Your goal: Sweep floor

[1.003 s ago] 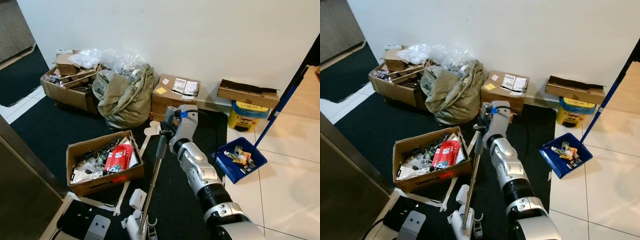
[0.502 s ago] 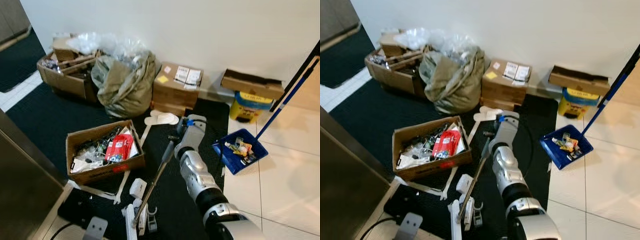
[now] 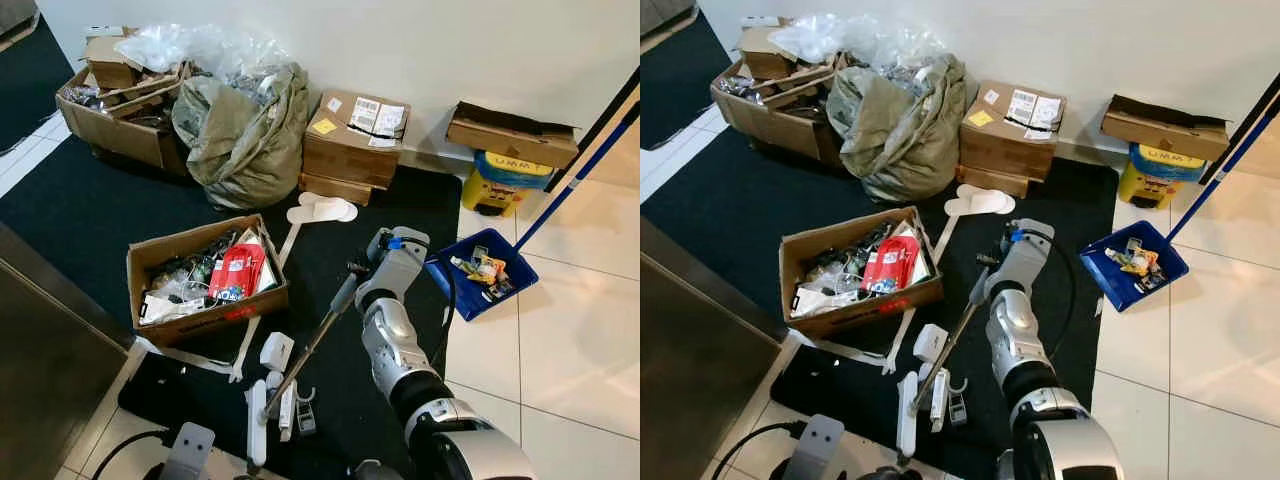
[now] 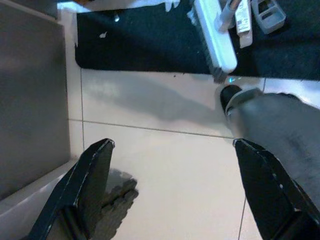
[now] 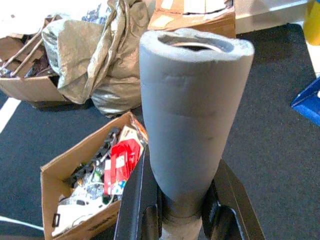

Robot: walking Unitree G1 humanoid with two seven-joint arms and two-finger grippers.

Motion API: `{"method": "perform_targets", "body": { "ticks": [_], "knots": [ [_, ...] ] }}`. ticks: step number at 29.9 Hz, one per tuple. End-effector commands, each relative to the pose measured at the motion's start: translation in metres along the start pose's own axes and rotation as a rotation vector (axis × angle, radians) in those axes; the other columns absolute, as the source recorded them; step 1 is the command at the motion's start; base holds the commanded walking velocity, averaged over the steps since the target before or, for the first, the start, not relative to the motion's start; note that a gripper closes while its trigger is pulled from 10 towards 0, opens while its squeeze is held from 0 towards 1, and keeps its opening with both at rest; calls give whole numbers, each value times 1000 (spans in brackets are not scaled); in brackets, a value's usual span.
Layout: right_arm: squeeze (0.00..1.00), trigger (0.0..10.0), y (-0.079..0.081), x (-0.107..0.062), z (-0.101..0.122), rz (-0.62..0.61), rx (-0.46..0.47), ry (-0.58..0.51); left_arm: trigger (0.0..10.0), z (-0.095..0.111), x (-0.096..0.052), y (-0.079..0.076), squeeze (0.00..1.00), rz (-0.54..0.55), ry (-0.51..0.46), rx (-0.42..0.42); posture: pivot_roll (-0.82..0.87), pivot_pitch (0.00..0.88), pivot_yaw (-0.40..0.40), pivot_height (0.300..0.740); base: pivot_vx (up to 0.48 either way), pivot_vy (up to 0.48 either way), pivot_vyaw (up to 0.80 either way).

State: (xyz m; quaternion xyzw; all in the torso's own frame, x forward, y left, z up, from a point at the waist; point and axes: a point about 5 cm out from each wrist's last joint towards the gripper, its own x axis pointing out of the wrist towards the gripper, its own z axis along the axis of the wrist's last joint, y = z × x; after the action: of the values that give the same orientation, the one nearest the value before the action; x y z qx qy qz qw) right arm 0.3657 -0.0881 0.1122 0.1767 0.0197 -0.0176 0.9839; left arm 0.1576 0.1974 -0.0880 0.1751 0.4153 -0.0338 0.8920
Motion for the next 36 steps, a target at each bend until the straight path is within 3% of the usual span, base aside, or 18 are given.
{"method": "perform_targets", "body": {
  "ticks": [1, 3, 7, 10, 11, 12, 14, 23, 25, 29, 36],
  "knots": [
    [0, 10000, 52, -6, -2, 100, 66, -13, 10000, -36, -12, -10, 0, -51, 133, 32, 14, 322, 26, 740, 0, 0, 0],
    [0, 10000, 54, -4, 5, 126, -6, -64, 10000, -34, -12, -11, 0, -55, 126, 35, 12, 320, 25, 740, 0, 0, 0],
    [0, 10000, 53, -3, 8, 138, -45, -83, 10000, -32, -11, -12, 0, -57, 123, 34, 11, 317, 24, 740, 0, 0, 0],
    [0, 10000, 49, 0, 13, 169, -208, -126, 10000, -31, -10, -13, 0, -57, 118, 29, 5, 312, 27, 740, 0, 0, 0],
    [0, 10000, 49, 0, 13, 169, -208, -126, 10000, -31, -10, -13, 0, -57, 118, 29, 5, 312, 27, 740, 0, 0, 0],
    [0, 10000, 48, 0, 14, 173, -284, -139, 10000, -30, -10, -13, 0, -57, 117, 28, 1, 310, 27, 740, 0, 0, 0],
    [0, 10000, 48, 0, 14, 173, -284, -139, 10000, -30, -10, -13, 0, -57, 117, 28, 1, 310, 27, 740, 0, 0, 0],
    [0, 10000, 22, 11, 23, 99, -514, -136, 10000, -29, -9, -10, 0, -52, 116, 24, -11, 285, 24, 740, 0, 0, 0],
    [0, 10000, 22, 11, 23, 99, -514, -136, 10000, -29, -9, -10, 0, -52, 116, 24, -11, 285, 24, 740, 0, 0, 0],
    [0, 10000, 4, 18, 38, 23, -591, -155, 10000, -26, -8, -9, 0, -54, 117, 23, -17, 273, 24, 740, 0, 0, 0],
    [0, 10000, 4, 21, 54, 61, -616, -239, 10000, -25, -7, -9, 0, -58, 118, 26, -30, 260, 21, 740, 0, 0, 0]
  ]
}}
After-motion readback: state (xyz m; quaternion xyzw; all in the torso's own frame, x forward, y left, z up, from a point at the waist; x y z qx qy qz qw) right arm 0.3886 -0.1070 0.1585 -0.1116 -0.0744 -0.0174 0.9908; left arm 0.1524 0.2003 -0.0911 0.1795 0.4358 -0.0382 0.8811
